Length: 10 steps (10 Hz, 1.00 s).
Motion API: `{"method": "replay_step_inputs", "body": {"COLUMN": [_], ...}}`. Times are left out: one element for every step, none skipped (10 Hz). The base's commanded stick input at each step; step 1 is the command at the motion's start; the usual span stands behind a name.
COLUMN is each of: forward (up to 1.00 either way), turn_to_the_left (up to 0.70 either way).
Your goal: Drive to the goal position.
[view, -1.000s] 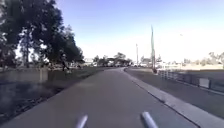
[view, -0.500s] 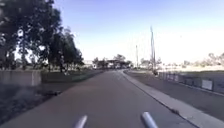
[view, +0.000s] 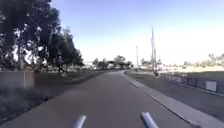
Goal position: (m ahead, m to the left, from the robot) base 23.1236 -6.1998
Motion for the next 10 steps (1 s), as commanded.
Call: {"method": "replay_step_inputs", "body": {"forward": [0.98,0.98,0.98,0.98,0.98,0.98,0.98,0.98,0.98,0.98], "turn_to_the_left": [0.0,0.0,0.0,0.0,0.0,0.0,0.0,0.0,0.0,0.0]}}
